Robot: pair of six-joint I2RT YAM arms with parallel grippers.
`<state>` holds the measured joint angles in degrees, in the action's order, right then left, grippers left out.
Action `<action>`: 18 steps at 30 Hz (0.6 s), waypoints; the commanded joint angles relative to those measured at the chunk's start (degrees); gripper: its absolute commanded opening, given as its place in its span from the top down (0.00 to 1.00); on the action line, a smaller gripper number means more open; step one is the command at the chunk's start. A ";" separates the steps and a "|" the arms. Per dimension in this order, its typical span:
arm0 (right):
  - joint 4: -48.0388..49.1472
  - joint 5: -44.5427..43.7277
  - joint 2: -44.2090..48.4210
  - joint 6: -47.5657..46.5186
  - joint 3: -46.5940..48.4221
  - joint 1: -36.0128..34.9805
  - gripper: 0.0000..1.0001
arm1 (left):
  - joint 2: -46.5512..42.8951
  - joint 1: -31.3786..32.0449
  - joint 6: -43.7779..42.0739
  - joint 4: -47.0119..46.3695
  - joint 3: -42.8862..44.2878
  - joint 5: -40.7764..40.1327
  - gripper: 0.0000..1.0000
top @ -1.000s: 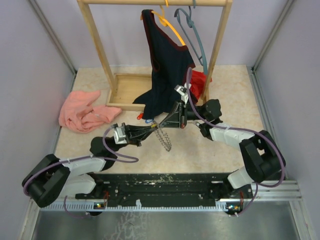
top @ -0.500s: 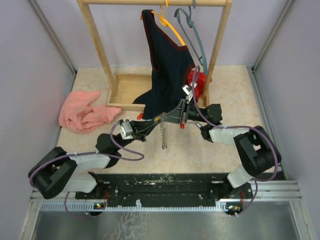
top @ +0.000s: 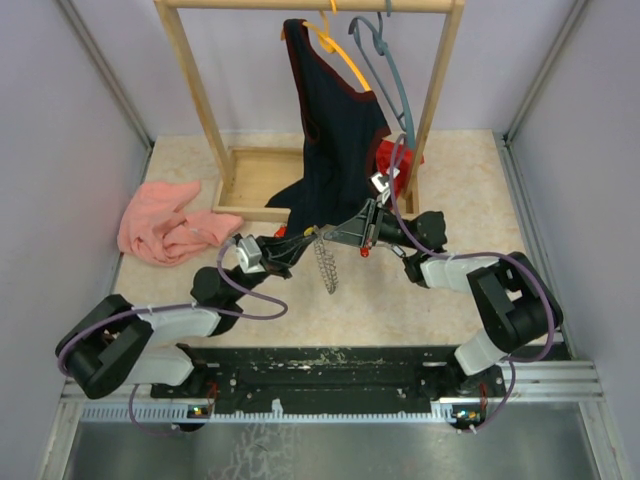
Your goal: Remove the keys from the keyring
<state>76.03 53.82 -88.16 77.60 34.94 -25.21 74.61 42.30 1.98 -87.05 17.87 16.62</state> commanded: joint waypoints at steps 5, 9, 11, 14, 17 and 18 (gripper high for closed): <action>5.49 0.56 0.74 -4.65 1.13 0.60 1.00 | -3.96 -0.11 3.19 -15.26 0.93 -3.54 1.00; 5.51 2.91 1.50 -8.80 2.07 0.56 1.00 | -5.93 -0.20 4.37 -11.16 1.76 -3.63 1.00; 5.63 4.22 1.86 -10.30 2.59 0.60 1.00 | -7.01 -0.20 4.92 -7.85 2.62 -3.41 1.00; 6.83 5.71 2.26 -11.67 3.11 0.56 1.00 | -8.20 -0.20 5.85 -3.38 4.08 -3.08 1.00; 7.37 6.81 2.62 -12.77 3.44 0.56 1.00 | -9.22 -0.29 6.58 0.23 4.96 -2.62 1.00; 7.45 7.04 2.72 -13.07 3.54 0.58 1.00 | -9.42 -0.29 6.69 1.80 5.20 -2.34 1.00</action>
<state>79.05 58.63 -87.90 68.05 35.83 -24.97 67.35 42.26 6.92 -86.08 20.12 15.07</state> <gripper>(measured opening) 0.003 0.017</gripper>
